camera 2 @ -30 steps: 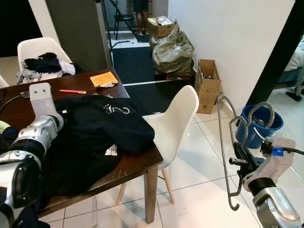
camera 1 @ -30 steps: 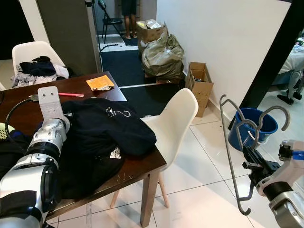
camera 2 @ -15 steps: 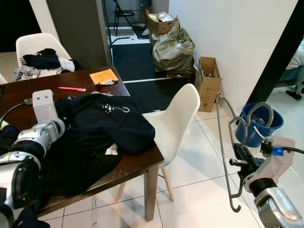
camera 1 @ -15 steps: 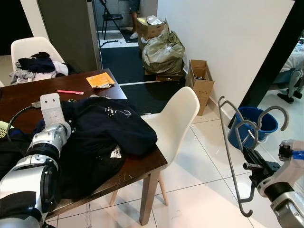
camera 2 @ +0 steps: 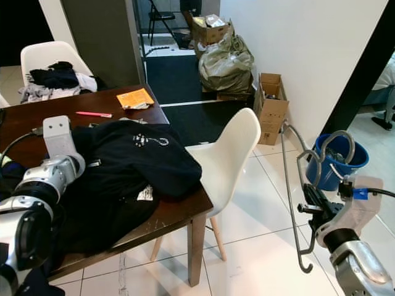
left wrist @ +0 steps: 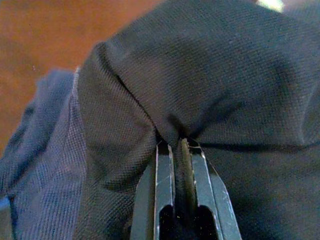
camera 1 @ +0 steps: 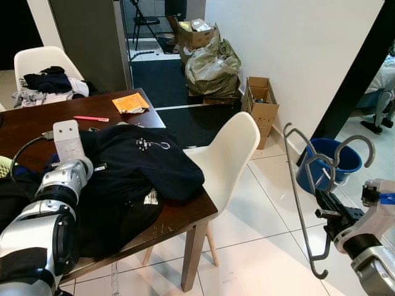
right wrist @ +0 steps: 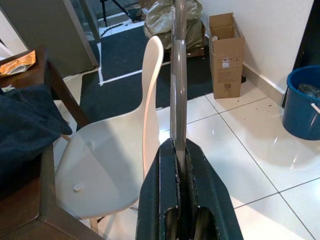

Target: Hang hanger

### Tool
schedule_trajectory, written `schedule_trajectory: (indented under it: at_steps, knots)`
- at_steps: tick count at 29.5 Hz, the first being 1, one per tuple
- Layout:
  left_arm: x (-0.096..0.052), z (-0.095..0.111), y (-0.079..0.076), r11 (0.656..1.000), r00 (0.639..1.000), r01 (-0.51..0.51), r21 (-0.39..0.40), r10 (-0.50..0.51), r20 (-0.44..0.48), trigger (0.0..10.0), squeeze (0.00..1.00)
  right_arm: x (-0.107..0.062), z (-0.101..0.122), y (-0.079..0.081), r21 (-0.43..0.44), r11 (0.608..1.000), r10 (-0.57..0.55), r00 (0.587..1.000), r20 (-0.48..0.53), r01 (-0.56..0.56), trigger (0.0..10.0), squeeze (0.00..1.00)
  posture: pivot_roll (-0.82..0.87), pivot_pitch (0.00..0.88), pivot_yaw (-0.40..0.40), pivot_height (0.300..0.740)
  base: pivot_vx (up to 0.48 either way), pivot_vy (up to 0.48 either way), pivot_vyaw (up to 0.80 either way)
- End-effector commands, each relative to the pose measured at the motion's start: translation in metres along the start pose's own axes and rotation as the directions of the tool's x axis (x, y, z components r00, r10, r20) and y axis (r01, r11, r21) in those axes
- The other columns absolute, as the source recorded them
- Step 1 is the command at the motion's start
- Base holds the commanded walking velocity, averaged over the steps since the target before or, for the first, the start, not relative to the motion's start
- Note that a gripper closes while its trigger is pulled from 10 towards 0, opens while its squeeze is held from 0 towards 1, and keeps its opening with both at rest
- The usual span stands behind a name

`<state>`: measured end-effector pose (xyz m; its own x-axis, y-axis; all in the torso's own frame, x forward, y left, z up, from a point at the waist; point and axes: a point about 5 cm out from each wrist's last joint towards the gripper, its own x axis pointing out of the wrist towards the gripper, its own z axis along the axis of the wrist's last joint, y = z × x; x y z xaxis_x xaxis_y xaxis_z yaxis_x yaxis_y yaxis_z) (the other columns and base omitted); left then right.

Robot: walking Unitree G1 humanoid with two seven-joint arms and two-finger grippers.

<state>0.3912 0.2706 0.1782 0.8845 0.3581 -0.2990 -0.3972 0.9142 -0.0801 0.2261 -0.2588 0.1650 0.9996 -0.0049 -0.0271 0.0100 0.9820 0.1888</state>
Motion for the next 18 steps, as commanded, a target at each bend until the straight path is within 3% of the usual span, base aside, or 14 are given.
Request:
schedule_trajectory:
  at_steps: [1,3,4,6,7,9,10,12,14,15,16,17,18]
  knots:
    - [-0.003,0.042,0.008,0.999,0.988,-0.006,-0.043,0.012,0.152,0.0,0.0,0.003,-0.003,0.001,0.013,1.0,-0.003,1.0,-0.001,0.003,10.0,0.0,-0.13,0.102,-0.023,0.74,0.0,0.0,0.0]
    - [-0.018,0.112,0.027,0.998,0.921,-0.048,-0.044,0.061,0.385,0.0,0.0,0.007,-0.005,0.005,0.034,0.999,0.002,1.0,0.012,-0.002,10.0,0.0,-0.1,0.092,-0.017,0.74,0.0,0.0,0.0]
    - [-0.018,0.112,0.027,0.998,0.921,-0.048,-0.044,0.061,0.385,0.0,0.0,0.007,-0.005,0.005,0.034,0.999,0.002,1.0,0.012,-0.002,10.0,0.0,-0.1,0.092,-0.017,0.74,0.0,0.0,0.0]
    - [-0.033,0.152,0.04,0.996,0.861,-0.069,-0.063,0.092,0.499,0.0,0.0,0.01,-0.006,0.006,0.047,0.999,0.003,1.0,0.019,-0.004,10.0,0.0,-0.09,0.084,-0.012,0.74,0.0,0.0,0.0]
    - [-0.033,0.152,0.04,0.996,0.861,-0.069,-0.063,0.092,0.499,0.0,0.0,0.01,-0.006,0.006,0.047,0.999,0.003,1.0,0.019,-0.004,10.0,0.0,-0.09,0.084,-0.012,0.74,0.0,0.0,0.0]
    - [-0.06,0.202,0.056,0.993,0.763,-0.082,-0.09,0.121,0.635,0.0,0.0,0.013,-0.008,0.008,0.068,0.998,0.003,1.0,0.026,-0.005,10.0,0.0,-0.07,0.074,-0.004,0.74,0.0,0.0,0.0]
    - [-0.06,0.202,0.056,0.993,0.763,-0.082,-0.09,0.121,0.635,0.0,0.0,0.013,-0.008,0.008,0.068,0.998,0.003,1.0,0.026,-0.005,10.0,0.0,-0.07,0.074,-0.004,0.74,0.0,0.0,0.0]
    - [-0.097,0.251,0.07,0.99,0.631,-0.115,-0.086,0.14,0.763,0.0,0.0,0.015,-0.009,0.01,0.089,0.996,0.003,0.999,0.033,-0.006,10.0,0.0,-0.05,0.061,0.005,0.74,0.0,0.0,0.0]
    - [-0.097,0.251,0.07,0.99,0.631,-0.115,-0.086,0.14,0.763,0.0,0.0,0.015,-0.009,0.01,0.089,0.996,0.003,0.999,0.033,-0.006,10.0,0.0,-0.05,0.061,0.005,0.74,0.0,0.0,0.0]
    - [-0.114,0.267,0.076,0.988,0.575,-0.124,-0.087,0.143,0.806,0.0,0.0,0.017,-0.011,0.011,0.099,0.995,0.005,0.999,0.036,-0.009,10.0,0.0,-0.03,0.044,0.009,0.74,0.0,0.0,0.0]
    - [-0.114,0.267,0.076,0.988,0.575,-0.124,-0.087,0.143,0.806,0.0,0.0,0.017,-0.011,0.011,0.099,0.995,0.005,0.999,0.036,-0.009,10.0,0.0,-0.03,0.044,0.009,0.74,0.0,0.0,0.0]
    - [-0.131,0.28,0.082,0.987,0.521,-0.136,-0.085,0.144,0.841,0.0,0.0,0.019,-0.013,0.013,0.109,0.994,0.007,0.999,0.039,-0.011,10.0,0.0,-0.02,0.027,0.011,0.74,0.0,0.0,0.0]
    - [-0.131,0.28,0.082,0.987,0.521,-0.136,-0.085,0.144,0.841,0.0,0.0,0.019,-0.013,0.013,0.109,0.994,0.007,0.999,0.039,-0.011,10.0,0.0,-0.02,0.027,0.011,0.74,0.0,0.0,0.0]
